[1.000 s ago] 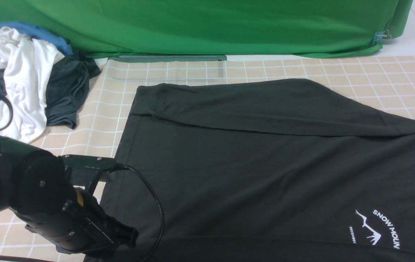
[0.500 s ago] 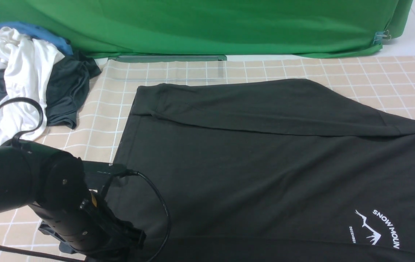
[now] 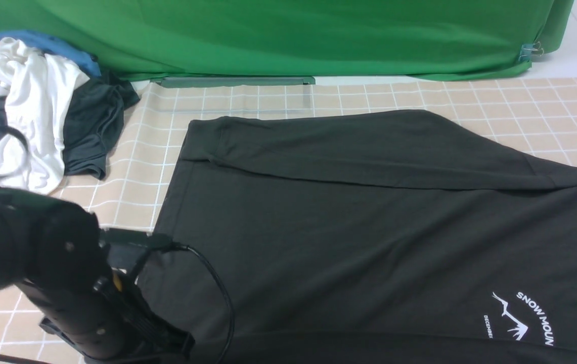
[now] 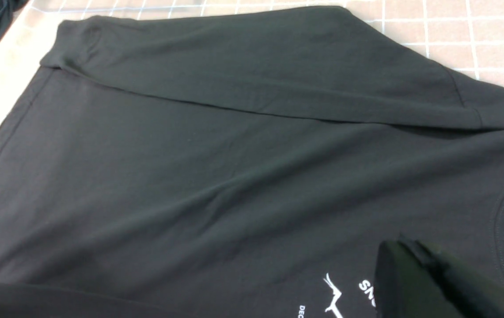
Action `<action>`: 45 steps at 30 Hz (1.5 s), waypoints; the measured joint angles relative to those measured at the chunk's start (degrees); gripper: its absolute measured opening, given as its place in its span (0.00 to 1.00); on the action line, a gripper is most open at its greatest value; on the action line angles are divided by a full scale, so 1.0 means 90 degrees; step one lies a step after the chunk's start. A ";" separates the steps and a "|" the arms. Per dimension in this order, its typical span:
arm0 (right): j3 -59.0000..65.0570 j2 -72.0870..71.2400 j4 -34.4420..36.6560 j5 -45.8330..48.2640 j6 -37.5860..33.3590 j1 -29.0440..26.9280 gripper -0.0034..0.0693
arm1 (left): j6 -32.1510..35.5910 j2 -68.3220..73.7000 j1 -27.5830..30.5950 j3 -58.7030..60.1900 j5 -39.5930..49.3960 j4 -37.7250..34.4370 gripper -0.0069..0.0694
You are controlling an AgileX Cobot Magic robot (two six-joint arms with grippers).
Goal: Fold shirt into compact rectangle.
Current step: 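Fold the left side of the black T-shirt inward over its body, then grab the top left corner of the dark shirt with the left gripper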
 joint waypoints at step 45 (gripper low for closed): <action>0.0000 0.0000 0.0000 0.0007 0.0024 0.0000 0.13 | -0.1230 0.3675 0.0802 -0.5340 -0.0816 0.1530 0.77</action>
